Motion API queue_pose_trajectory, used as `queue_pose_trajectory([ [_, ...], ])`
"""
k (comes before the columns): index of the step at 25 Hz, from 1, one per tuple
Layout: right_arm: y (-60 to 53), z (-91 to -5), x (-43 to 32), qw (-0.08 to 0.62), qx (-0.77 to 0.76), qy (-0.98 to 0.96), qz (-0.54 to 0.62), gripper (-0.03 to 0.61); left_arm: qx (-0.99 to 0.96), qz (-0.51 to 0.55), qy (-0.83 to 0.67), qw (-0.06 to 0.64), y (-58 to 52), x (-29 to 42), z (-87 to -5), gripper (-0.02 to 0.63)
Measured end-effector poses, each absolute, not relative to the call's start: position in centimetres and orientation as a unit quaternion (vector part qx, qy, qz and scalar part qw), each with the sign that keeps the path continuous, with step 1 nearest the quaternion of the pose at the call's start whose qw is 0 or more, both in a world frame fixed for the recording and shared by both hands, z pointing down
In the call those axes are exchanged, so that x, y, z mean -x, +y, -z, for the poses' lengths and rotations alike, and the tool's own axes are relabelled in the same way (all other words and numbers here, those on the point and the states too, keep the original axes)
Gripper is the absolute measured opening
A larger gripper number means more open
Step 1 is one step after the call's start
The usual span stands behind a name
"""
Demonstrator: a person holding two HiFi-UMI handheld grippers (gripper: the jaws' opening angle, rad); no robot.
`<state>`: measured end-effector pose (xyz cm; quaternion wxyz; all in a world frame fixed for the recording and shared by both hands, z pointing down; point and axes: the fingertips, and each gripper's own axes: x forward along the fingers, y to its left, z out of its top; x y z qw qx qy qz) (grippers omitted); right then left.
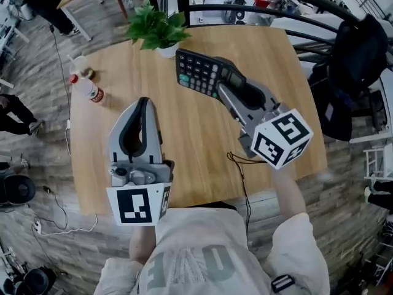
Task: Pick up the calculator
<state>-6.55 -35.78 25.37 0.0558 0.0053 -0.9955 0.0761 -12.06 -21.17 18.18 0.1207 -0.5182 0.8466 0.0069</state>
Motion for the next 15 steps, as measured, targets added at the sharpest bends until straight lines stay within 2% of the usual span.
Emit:
queue_pose_trajectory([
  [7, -35.9, -23.6, 0.1, -0.009, -0.168, -0.984, -0.064, 0.106, 0.537, -0.027, 0.833, 0.131, -22.1, 9.4, -17.3, 0.012],
  [15, -34.4, -22.8, -3.0, -0.053, -0.192, -0.974, -0.108, 0.106, 0.552, -0.025, 0.82, 0.149, -23.3, 7.2, -16.7, 0.012],
])
